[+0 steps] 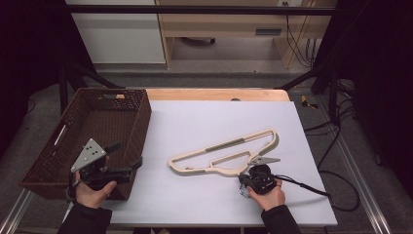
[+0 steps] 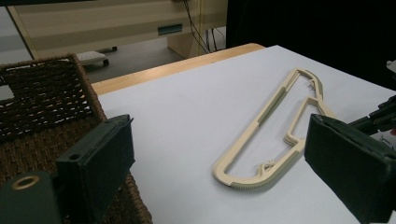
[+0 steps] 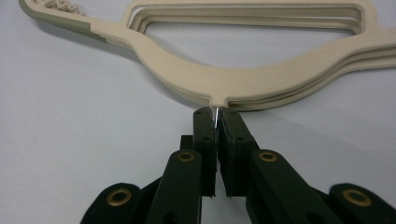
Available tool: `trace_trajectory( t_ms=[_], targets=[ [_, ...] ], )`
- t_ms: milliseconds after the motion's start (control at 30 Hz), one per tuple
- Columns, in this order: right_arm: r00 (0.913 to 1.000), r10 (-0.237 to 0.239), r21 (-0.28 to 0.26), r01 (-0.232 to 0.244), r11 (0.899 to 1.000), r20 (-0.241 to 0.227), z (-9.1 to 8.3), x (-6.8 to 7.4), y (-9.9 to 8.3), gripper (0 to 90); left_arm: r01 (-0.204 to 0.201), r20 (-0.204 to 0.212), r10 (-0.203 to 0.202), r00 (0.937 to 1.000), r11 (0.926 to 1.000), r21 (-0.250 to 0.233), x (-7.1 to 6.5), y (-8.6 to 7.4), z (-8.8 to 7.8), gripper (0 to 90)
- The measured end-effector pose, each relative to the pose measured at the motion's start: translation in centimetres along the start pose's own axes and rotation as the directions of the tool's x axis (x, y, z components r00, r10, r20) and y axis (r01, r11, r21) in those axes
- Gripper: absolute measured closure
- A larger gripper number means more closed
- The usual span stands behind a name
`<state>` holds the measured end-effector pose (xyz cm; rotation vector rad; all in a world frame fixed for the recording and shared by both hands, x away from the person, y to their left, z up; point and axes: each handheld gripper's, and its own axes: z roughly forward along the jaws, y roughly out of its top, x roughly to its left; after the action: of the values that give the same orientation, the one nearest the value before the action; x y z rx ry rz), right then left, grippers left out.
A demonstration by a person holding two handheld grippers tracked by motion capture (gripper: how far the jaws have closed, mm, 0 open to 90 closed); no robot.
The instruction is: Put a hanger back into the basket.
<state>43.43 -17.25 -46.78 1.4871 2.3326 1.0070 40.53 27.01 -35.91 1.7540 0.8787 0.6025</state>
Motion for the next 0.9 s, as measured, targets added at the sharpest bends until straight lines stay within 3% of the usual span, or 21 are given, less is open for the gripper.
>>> trace_trajectory(
  t_ms=[267,533,900],
  targets=[
    [0.9995,0.033,0.003,-0.033,0.999,0.003,-0.2,-0.1,0.2,87.9,-0.013,0.011,0.013,0.9999,0.9998,0.016,-0.7,-0.1,0.6,8.4],
    [0.9995,0.018,-0.014,-0.018,1.000,0.027,0.6,0.2,-0.1,82.3,-0.028,0.023,0.027,0.9994,0.9993,0.027,-1.3,-0.2,1.1,8.5],
    [0.9981,0.046,-0.028,-0.045,0.999,0.041,0.3,0.2,0.1,88.9,-0.036,0.033,0.035,0.9988,0.9985,0.040,-1.9,-0.4,1.6,9.0]
  ],
)
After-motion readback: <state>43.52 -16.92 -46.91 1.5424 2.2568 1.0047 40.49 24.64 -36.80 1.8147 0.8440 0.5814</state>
